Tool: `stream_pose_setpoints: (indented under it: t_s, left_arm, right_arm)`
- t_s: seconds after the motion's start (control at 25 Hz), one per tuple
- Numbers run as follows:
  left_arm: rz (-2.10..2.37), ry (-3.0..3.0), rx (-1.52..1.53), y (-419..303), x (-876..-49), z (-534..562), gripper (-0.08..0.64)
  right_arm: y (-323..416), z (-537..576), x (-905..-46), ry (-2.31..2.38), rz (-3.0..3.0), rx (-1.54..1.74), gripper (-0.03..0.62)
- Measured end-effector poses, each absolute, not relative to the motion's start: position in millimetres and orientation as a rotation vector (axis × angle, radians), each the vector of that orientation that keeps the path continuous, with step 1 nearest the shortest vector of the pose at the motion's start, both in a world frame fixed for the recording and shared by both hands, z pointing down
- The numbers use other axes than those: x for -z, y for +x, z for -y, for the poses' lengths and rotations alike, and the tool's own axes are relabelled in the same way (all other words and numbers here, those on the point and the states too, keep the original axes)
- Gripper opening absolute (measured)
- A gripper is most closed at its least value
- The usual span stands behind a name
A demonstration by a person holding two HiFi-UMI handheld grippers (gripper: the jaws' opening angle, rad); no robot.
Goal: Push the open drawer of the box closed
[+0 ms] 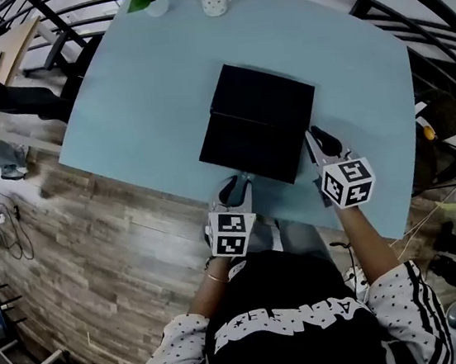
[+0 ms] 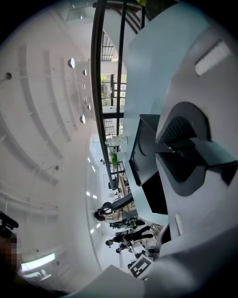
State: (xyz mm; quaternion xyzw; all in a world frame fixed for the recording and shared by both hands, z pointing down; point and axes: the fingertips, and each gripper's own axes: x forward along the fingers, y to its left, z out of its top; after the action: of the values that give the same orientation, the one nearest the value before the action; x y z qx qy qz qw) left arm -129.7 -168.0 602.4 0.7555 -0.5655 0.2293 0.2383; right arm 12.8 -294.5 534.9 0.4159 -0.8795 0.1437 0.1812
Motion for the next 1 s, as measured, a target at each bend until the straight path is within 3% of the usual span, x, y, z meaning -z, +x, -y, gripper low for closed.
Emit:
stream_pose_setpoints:
  t_s: [1.0]
  left_arm:
    - [1.557,1.988,-0.699,-121,-616,177,0.0]
  right_arm:
    - [10,313,-550,1.177,2.434,-0.451,0.074]
